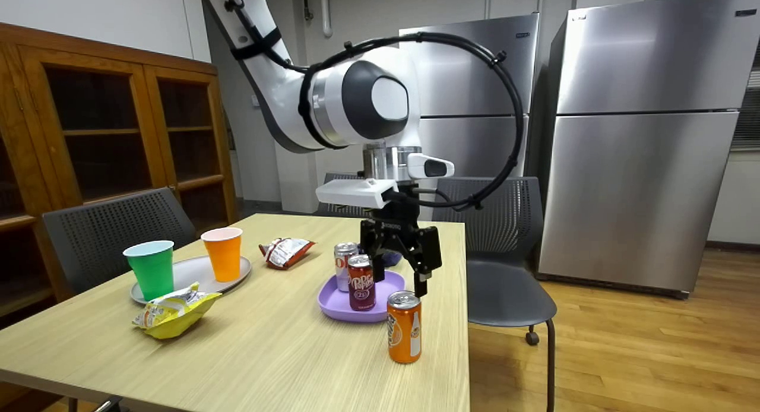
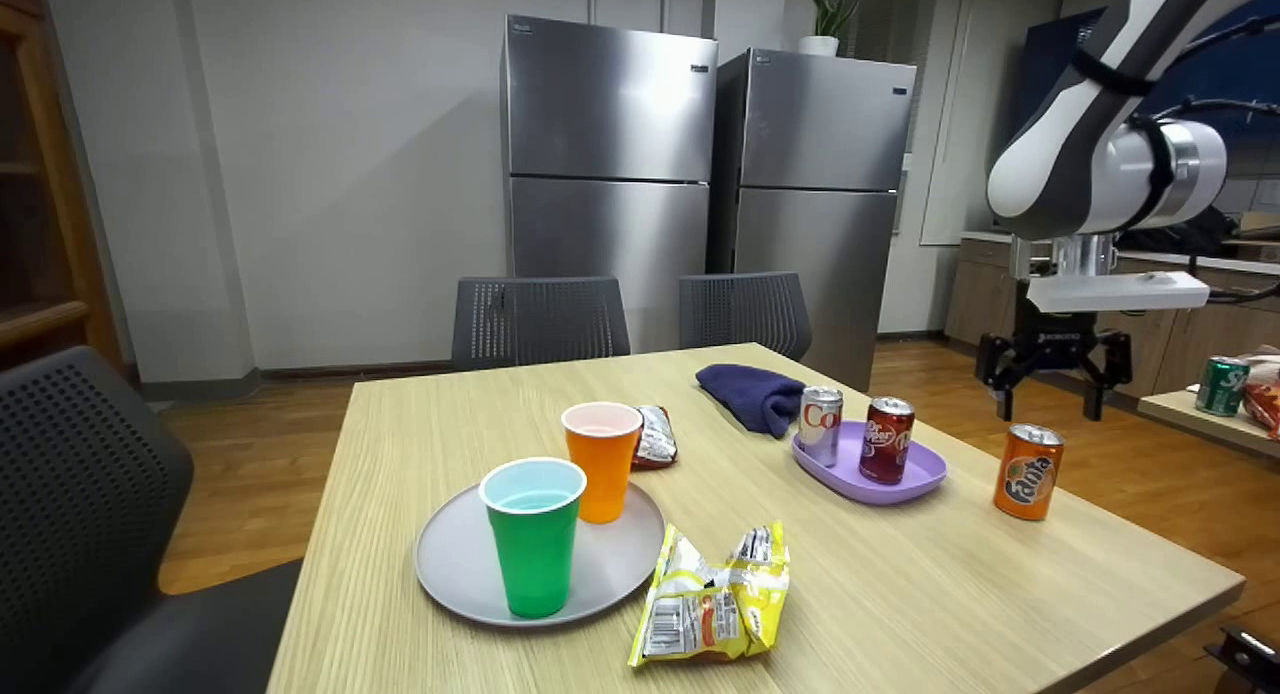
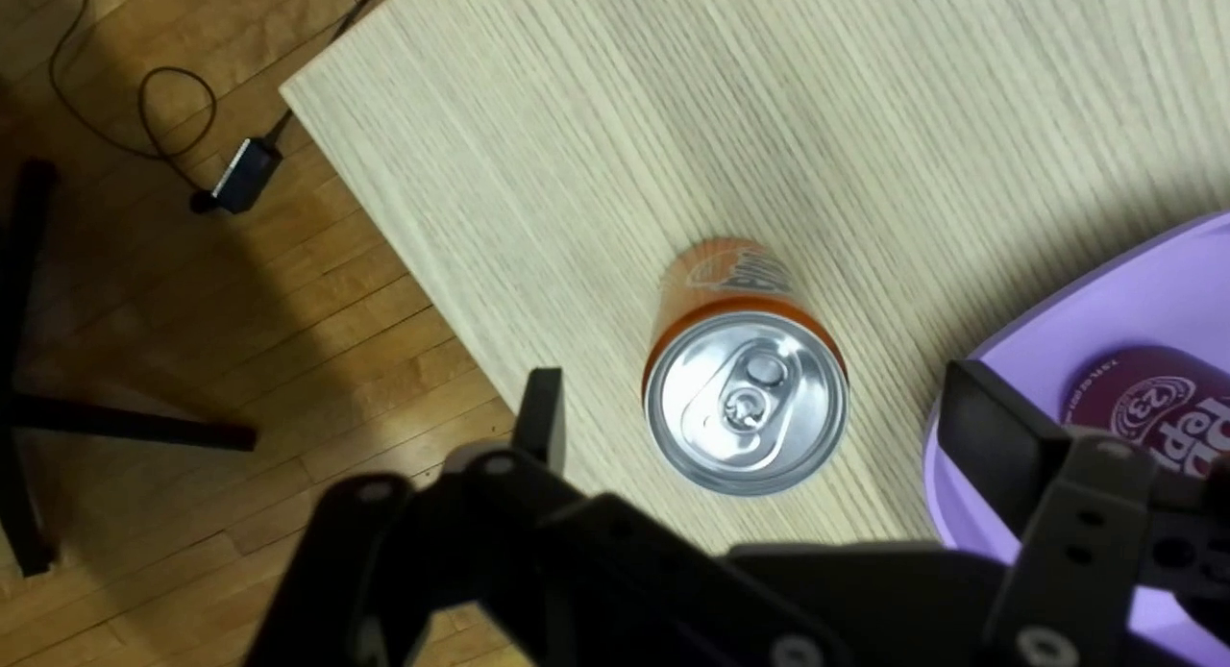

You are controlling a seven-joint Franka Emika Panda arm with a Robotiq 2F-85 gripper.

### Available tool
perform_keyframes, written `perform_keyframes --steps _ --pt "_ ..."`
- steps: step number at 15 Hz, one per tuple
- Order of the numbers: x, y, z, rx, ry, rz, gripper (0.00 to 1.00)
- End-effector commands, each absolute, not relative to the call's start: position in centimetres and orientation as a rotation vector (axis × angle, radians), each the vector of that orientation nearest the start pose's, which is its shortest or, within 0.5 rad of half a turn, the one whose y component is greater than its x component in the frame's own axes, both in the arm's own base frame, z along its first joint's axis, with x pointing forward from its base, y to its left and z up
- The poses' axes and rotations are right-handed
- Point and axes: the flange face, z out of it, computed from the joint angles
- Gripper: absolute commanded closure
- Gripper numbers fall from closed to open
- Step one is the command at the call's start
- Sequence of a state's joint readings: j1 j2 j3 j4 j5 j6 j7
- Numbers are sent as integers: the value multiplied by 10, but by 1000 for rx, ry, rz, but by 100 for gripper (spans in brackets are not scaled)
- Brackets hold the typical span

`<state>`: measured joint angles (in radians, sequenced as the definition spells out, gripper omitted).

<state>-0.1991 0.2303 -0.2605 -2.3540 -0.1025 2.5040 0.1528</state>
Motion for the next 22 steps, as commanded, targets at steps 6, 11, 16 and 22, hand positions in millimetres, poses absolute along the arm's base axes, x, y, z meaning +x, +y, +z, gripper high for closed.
perform_keyframes --steps 6,11,16,22 --pt "453 -233 207 -3086 932 132 0" --pt "453 -236 198 -3074 960 114 0" --pt "454 -239 200 -3063 981 77 0" --pt "455 -237 201 -3065 973 43 51"
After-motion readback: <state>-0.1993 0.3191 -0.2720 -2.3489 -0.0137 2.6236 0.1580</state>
